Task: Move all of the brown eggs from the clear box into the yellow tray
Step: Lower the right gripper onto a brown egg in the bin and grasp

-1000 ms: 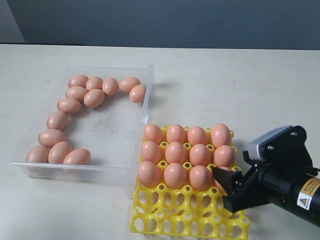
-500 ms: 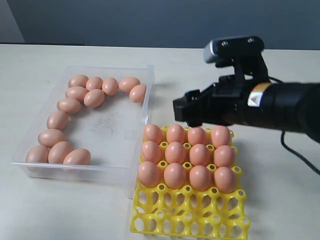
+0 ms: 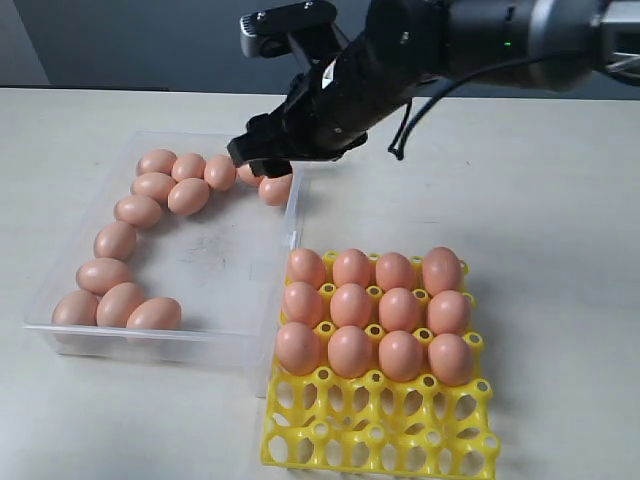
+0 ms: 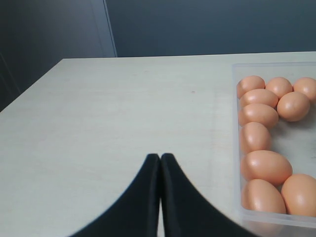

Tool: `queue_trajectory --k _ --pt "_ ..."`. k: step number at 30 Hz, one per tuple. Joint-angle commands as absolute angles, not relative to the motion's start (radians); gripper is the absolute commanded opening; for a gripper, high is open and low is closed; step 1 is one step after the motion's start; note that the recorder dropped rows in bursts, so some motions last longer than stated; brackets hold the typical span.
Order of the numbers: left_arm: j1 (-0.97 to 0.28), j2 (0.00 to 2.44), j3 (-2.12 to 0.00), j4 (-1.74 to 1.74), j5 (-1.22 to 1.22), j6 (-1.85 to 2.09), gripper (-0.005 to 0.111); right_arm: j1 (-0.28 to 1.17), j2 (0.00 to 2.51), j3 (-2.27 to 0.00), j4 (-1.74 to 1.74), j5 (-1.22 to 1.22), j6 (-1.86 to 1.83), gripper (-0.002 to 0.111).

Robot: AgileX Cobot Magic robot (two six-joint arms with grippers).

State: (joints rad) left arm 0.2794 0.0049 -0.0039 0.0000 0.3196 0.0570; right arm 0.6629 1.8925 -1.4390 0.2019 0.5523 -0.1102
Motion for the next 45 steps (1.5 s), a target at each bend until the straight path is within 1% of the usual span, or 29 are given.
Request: queue_trajectory --k 1,5,9,13,16,23,28,34,41,43,45 --pt "0.275 0.000 0.000 0.000 0.309 0.057 0.000 0.659 2.059 -1.628 0.302 0.684 -0.167 0.065" --pt "0.275 0.000 0.000 0.000 0.309 0.057 0.000 0.659 2.202 -1.798 0.362 0.728 -0.187 0.065" --pt "0.275 0.000 0.000 0.000 0.309 0.057 0.000 0.659 2.307 -1.914 0.390 0.726 -0.185 0.065" --pt "0.275 0.000 0.000 0.000 0.309 0.057 0.000 0.659 2.367 -1.962 0.404 0.718 -0.185 0.065" --pt "0.275 0.000 0.000 0.000 0.309 0.057 0.000 0.659 2.415 -1.993 0.529 0.679 -0.185 0.065" --pt "0.275 0.000 0.000 0.000 0.309 0.057 0.000 0.659 2.487 -2.009 0.722 0.561 -0.183 0.065" --pt "0.275 0.000 0.000 0.000 0.309 0.057 0.000 0.662 2.519 -2.011 0.796 0.533 -0.183 0.065" --pt "0.275 0.000 0.000 0.000 0.309 0.057 0.000 0.701 2.532 -2.011 0.785 0.497 -0.183 0.065" --pt "0.275 0.000 0.000 0.000 0.309 0.057 0.000 0.758 2.532 -2.011 0.623 0.497 -0.183 0.065" --pt "0.275 0.000 0.000 0.000 0.309 0.057 0.000 0.765 2.532 -2.011 0.623 0.491 -0.183 0.061" --pt "0.275 0.000 0.000 0.000 0.309 0.057 0.000 0.768 2.532 -2.011 0.623 0.489 -0.183 0.049"
